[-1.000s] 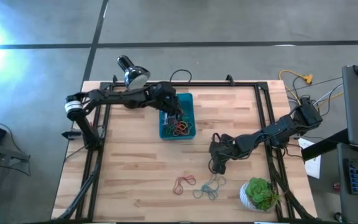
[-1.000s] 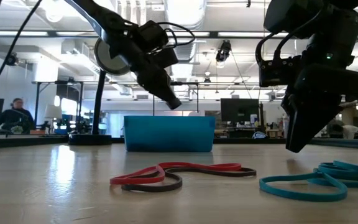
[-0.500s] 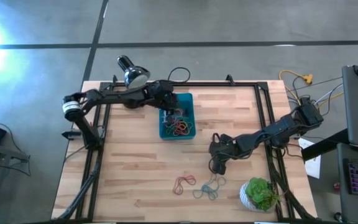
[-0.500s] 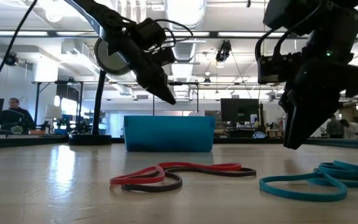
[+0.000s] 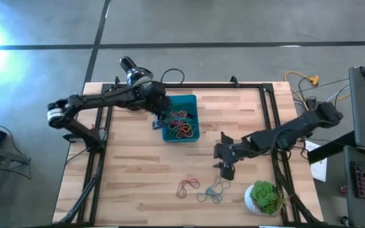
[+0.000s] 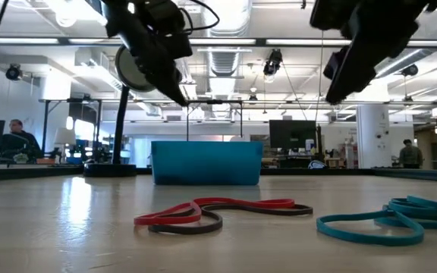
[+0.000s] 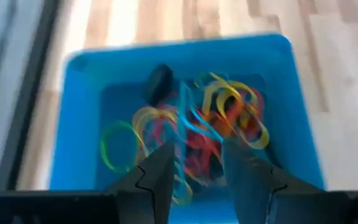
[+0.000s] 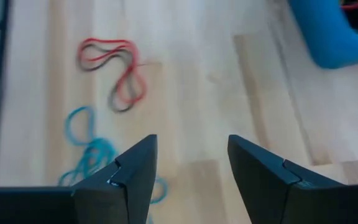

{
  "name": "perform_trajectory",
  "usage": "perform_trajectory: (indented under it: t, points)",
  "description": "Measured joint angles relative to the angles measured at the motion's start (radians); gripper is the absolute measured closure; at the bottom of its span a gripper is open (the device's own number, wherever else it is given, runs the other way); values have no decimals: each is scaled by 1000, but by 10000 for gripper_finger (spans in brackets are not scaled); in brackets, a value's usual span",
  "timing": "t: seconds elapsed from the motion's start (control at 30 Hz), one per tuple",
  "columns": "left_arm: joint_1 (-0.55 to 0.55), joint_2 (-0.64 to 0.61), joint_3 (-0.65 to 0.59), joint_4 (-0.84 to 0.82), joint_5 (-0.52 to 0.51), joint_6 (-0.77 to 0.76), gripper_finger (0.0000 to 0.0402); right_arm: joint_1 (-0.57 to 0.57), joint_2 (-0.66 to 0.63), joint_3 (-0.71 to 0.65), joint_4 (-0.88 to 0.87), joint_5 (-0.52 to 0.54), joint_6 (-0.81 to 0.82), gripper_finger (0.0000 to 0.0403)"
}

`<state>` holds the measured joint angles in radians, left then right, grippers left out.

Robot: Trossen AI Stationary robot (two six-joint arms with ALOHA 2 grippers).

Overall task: Pick and place rubber bands into bin
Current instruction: Put the blue rubber band into the blue bin

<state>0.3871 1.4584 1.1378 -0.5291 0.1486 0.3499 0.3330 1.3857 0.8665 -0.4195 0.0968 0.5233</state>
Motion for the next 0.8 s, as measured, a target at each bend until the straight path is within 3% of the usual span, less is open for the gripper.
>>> perform_trajectory:
  t: [0.23, 0.57, 0.8]
  points:
    - [-79, -83, -56, -170, 9, -83, 283, 83, 1, -7, 8, -19, 71, 211]
    - [-272, -164, -183, -144, 14, -136, 283, 120, 100, -9, 63, -19, 130, 211]
    - [-337, -205, -227, -144, 18, -188, 283, 121, 110, -8, 135, -3, 129, 211]
